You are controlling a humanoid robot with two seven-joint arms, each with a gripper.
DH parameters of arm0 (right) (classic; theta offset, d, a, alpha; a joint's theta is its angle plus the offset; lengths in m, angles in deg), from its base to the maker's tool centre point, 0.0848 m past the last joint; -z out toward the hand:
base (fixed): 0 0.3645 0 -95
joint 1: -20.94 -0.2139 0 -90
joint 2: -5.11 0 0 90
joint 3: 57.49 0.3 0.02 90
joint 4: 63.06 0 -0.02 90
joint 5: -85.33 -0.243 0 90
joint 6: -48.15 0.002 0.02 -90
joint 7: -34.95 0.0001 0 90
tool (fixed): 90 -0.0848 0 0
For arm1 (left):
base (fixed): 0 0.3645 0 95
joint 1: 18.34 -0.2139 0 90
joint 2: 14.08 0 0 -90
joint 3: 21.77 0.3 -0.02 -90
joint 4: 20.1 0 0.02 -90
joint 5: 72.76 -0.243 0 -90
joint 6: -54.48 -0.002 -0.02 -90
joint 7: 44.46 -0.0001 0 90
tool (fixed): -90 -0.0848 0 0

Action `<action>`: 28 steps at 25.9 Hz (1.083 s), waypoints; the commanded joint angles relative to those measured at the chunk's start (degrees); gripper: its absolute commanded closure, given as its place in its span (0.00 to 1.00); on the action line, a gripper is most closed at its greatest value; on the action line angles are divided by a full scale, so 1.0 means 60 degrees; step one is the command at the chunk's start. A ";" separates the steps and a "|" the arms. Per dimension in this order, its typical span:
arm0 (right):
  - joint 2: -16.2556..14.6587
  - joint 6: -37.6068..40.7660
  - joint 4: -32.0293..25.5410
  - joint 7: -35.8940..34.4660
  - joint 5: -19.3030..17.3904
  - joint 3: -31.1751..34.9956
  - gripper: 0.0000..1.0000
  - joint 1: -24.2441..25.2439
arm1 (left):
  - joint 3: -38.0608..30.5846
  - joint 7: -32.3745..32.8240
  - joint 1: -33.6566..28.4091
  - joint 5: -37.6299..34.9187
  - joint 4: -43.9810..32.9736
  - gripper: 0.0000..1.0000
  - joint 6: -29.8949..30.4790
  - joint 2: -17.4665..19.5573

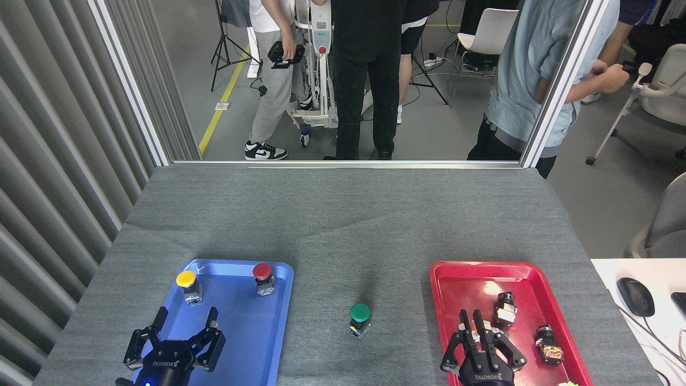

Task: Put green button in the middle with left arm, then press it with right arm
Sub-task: 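Move the right hand over the green button, then press down on the green button with the right hand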

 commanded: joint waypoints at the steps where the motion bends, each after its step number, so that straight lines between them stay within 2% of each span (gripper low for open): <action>1: -0.0001 0.0005 0.0208 0.0105 0.0047 -0.0360 0.95 -0.0227 | 0.0010 -0.0003 -0.0042 0.0010 0.0000 0.00 0.0000 -0.0001; 3: -0.0001 0.0005 0.0325 0.0105 0.0208 -0.0623 1.00 -0.0476 | 0.0010 -0.0003 -0.0057 0.0010 0.0015 0.00 0.0000 -0.0001; 12: 0.0116 -0.0098 0.1233 0.0163 0.0442 -0.1678 1.00 -0.1267 | -0.0005 -0.0003 -0.0013 0.0010 0.0220 0.00 0.0000 0.0014; 19: 0.0467 -0.0274 0.2317 0.0530 0.0472 -0.2498 1.00 -0.1999 | -0.0005 0.0012 0.0046 0.0010 0.0249 0.00 0.0000 0.0014; 28: 0.0790 -0.0479 0.3416 0.0661 0.0472 -0.2821 1.00 -0.2468 | -0.0005 -0.0003 0.0046 0.0010 0.0352 0.00 0.0015 0.0014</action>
